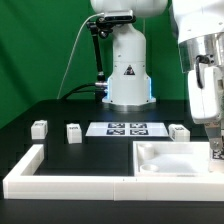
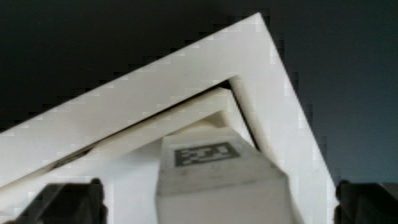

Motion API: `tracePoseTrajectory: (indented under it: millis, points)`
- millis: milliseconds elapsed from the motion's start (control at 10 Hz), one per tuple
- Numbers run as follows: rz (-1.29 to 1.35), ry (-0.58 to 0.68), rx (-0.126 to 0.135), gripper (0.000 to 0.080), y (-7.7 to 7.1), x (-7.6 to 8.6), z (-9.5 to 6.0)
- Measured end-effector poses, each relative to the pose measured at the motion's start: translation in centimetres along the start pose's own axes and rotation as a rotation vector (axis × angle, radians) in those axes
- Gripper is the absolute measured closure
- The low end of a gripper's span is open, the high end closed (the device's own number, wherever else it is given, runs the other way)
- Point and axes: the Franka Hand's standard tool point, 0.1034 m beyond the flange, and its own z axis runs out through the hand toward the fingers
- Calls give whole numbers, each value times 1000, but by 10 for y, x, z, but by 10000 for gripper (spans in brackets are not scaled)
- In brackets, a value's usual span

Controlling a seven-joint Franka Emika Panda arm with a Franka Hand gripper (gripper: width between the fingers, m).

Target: Assemble one leg

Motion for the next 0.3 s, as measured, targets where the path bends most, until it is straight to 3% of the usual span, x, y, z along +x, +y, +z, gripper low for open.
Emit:
tracePoseTrajectory:
  millis: [300]
  points:
    - [-1,0,0,150,0,0,0]
